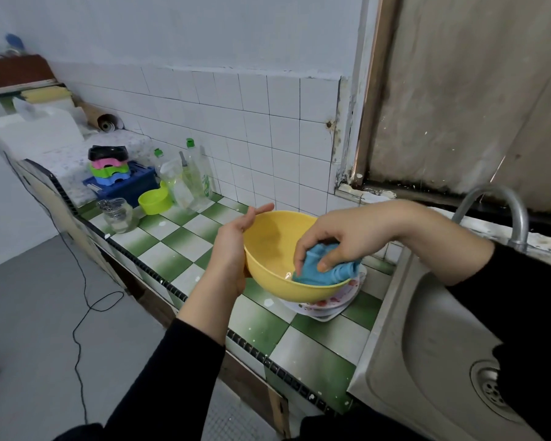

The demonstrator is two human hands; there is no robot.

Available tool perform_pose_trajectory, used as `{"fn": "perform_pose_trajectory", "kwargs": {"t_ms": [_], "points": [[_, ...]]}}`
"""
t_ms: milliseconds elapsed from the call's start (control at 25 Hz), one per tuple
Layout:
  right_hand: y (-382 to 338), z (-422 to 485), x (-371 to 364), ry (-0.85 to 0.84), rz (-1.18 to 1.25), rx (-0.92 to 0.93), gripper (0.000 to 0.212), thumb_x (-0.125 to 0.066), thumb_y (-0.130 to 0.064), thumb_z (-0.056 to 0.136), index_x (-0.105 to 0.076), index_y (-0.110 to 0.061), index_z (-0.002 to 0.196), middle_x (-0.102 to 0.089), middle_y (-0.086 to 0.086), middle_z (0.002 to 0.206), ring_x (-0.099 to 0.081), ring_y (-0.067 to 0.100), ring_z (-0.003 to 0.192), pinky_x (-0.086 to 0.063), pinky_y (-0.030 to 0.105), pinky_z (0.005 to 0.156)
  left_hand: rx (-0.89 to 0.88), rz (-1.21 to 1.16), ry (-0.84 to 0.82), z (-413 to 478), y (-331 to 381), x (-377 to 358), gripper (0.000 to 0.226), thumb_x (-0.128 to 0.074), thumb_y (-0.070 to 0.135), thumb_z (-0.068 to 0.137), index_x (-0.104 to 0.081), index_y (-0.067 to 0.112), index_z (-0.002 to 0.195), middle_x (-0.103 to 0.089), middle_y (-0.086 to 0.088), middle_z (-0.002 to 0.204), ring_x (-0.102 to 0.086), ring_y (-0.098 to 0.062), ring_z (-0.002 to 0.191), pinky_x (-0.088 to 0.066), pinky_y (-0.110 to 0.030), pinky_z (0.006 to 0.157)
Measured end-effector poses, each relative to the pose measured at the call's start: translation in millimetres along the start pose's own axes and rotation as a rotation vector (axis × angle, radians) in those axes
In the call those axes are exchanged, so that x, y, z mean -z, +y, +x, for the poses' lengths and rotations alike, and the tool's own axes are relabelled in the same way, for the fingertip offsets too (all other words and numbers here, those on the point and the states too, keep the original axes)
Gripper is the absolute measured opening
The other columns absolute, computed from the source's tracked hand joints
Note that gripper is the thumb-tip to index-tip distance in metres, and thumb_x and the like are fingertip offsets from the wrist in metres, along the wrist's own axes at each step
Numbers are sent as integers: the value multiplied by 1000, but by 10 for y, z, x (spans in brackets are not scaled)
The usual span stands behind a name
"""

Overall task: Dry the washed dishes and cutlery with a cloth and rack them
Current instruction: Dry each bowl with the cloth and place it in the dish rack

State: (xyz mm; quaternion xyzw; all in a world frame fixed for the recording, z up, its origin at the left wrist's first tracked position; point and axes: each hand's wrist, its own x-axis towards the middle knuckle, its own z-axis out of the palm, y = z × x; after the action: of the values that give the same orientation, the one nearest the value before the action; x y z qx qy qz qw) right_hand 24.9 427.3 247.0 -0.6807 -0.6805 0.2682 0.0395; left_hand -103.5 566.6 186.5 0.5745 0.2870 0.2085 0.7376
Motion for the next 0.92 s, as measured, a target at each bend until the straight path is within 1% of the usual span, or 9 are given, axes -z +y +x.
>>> {"fn": "perform_pose_trajectory", "kwargs": {"t_ms": [80,200,360,480,600,680,760,840,920], "points": [[69,17,102,29,-214,-16,29,-66,-17,88,-67,-35,110,-66,-10,102,-56,2,84,-48,25,80,76,11,-86,23,30,-13,41,-36,38,101,-71,19,106,-69,-13,115,-64,-35,107,-48,-50,96],[44,89,117,178,-142,77,32,-68,-16,87,-67,-36,112,-65,-9,111,-58,9,99,-48,37,89,182,-48,-187,35,36,-25,44,-34,35,101,-67,7,105,-70,-20,105,-68,-37,92,-51,-45,86],[30,145,72,236,18,121,32,-66,-18,90,-65,-35,118,-63,-12,119,-58,3,106,-48,24,90,281,-104,-254,8,32,10,45,-34,35,99,-65,2,104,-70,-21,96,-69,-34,81,-50,-43,80],[53,129,114,98,-75,-55,29,-66,-22,91,-66,-34,117,-66,-13,104,-57,-9,83,-46,11,73,197,-109,-163,34,37,63,43,-34,33,100,-65,4,109,-68,-21,111,-68,-34,92,-51,-42,80],[36,48,131,40,-6,-122,24,-67,-19,89,-69,-25,112,-70,-6,98,-62,4,80,-51,21,74,63,-51,-3,12,9,-8,36,-41,33,100,-72,15,103,-68,-15,116,-65,-33,101,-50,-42,86],[-15,20,66,-13,164,-71,20,-67,-13,89,-69,-20,108,-71,3,96,-63,9,80,-52,28,74,-68,-19,94,-13,-47,-97,33,-42,29,100,-74,22,97,-71,-13,109,-65,-34,103,-50,-43,91],[-101,73,-103,55,337,-62,18,-67,-10,89,-69,-21,103,-67,5,82,-58,8,68,-49,23,63,-214,-10,115,-28,-137,-205,32,-41,18,100,-74,19,101,-72,-14,106,-65,-35,106,-50,-45,96],[-141,220,-257,342,679,-189,16,-63,-4,90,-69,-12,103,-61,1,67,-55,7,58,-46,19,56,-301,-36,145,-77,-206,-298,32,-40,8,99,-71,10,108,-72,-12,103,-68,-27,99,-54,-34,90],[-134,392,-348,656,1255,-316,15,-57,2,92,-66,-5,102,-66,7,79,-63,14,69,-55,24,63,-335,-120,179,-138,-239,-360,29,-39,4,100,-66,6,109,-70,-12,100,-68,-15,87,-55,-22,77]]}}
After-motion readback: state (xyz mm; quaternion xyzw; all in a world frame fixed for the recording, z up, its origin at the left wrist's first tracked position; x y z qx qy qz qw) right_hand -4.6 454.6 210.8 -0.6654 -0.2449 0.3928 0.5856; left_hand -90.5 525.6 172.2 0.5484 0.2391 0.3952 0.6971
